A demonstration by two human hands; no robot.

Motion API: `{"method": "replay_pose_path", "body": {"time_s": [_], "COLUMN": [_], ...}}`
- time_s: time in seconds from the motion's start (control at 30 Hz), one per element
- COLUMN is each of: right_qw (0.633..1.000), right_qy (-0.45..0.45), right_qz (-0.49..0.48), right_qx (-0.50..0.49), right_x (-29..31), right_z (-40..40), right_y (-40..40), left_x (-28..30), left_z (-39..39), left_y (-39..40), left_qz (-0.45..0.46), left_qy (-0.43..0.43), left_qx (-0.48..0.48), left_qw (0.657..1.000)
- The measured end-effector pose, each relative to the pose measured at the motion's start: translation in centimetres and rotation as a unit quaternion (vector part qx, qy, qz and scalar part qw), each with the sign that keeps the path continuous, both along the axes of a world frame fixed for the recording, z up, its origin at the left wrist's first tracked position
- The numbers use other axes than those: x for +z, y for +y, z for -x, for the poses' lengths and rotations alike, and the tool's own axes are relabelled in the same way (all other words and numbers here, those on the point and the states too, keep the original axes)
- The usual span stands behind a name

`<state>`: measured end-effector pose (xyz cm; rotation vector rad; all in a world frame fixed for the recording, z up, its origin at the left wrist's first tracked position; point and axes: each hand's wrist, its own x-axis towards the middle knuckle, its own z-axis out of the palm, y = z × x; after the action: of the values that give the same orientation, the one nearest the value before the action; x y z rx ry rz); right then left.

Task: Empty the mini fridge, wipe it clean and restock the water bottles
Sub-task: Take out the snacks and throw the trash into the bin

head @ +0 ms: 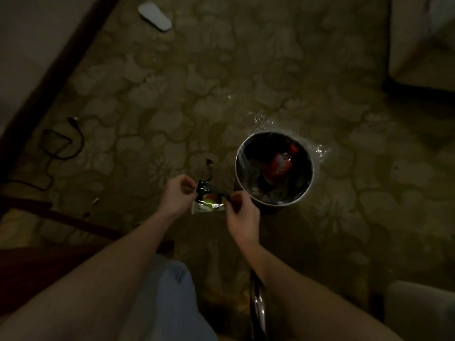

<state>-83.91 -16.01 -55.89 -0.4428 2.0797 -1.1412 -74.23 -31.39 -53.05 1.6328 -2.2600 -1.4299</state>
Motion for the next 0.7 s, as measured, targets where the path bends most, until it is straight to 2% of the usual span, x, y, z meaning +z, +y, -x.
{"method": "replay_pose_path", "body": {"time_s": [0.13, 0.27, 0.33, 0.47, 0.57, 0.7], "right_qw": [0.998, 0.990, 0.986, 0.986, 0.983, 0.963], "right_qy": [0.050, 0.124, 0.142, 0.149, 0.176, 0.249], "right_qz": [0.027, 0.006, -0.016, -0.034, -0.038, -0.076], "right_qx": [-0.019, -0.061, -0.085, -0.073, -0.028, 0.074], "right_x": [3.2, 4.3, 4.3, 3.4, 2.6, 2.2], "right_z": [3.1, 7.8, 10.1, 13.1, 13.9, 13.7], "right_y": [2.8, 5.2, 5.9, 5.7, 5.3, 5.8], "left_x": [3.7, 5.4, 6.0, 6.5, 6.2, 6.6], "left_z": [1.6, 3.7, 4.5, 6.1, 7.0, 7.2], "left_y": [3.0, 5.3, 6.2, 7.2, 7.1, 7.4], "left_qz": [-0.014, 0.043, 0.088, 0.189, 0.222, 0.250], "left_qy": [0.062, 0.080, 0.040, -0.067, -0.087, -0.127], "left_qx": [-0.024, -0.067, -0.132, -0.279, -0.286, -0.297], "left_qw": [0.998, 0.994, 0.987, 0.939, 0.928, 0.913]}}
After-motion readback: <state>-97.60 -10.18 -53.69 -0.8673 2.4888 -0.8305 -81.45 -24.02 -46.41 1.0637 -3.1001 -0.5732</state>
